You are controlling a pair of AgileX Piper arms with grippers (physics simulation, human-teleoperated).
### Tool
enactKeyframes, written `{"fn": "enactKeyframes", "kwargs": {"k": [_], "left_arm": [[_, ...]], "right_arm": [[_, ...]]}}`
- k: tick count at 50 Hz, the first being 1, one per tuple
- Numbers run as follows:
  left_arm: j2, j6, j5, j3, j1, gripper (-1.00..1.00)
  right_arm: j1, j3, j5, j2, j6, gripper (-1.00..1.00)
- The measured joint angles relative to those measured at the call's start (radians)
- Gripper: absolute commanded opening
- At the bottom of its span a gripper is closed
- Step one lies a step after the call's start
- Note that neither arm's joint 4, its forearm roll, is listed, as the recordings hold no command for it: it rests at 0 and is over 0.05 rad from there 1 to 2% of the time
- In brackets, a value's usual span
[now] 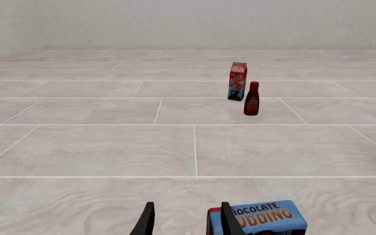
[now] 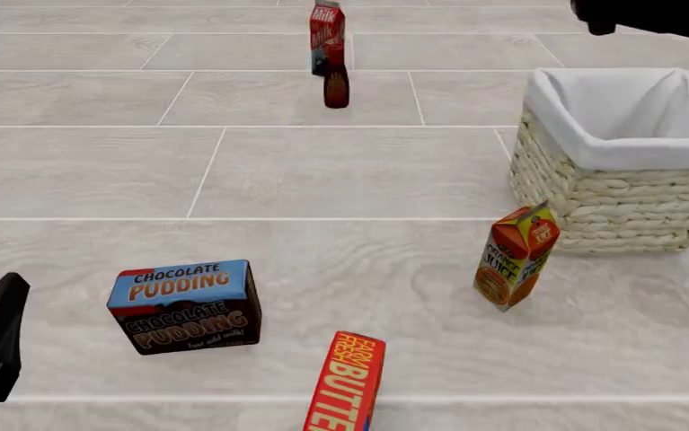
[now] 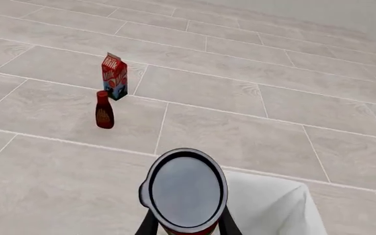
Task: Pick the tomato sauce and place it in the basket.
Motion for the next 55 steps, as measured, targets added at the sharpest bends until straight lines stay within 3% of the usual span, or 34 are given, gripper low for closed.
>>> {"fn": "enactKeyframes", "kwargs": {"k": [55], "left_arm": [[0.000, 0.000, 0.000, 0.000, 0.000, 1.00]], "right_arm": [[-0.233, 0.110, -0.084, 0.044, 0.032, -1.00]]}}
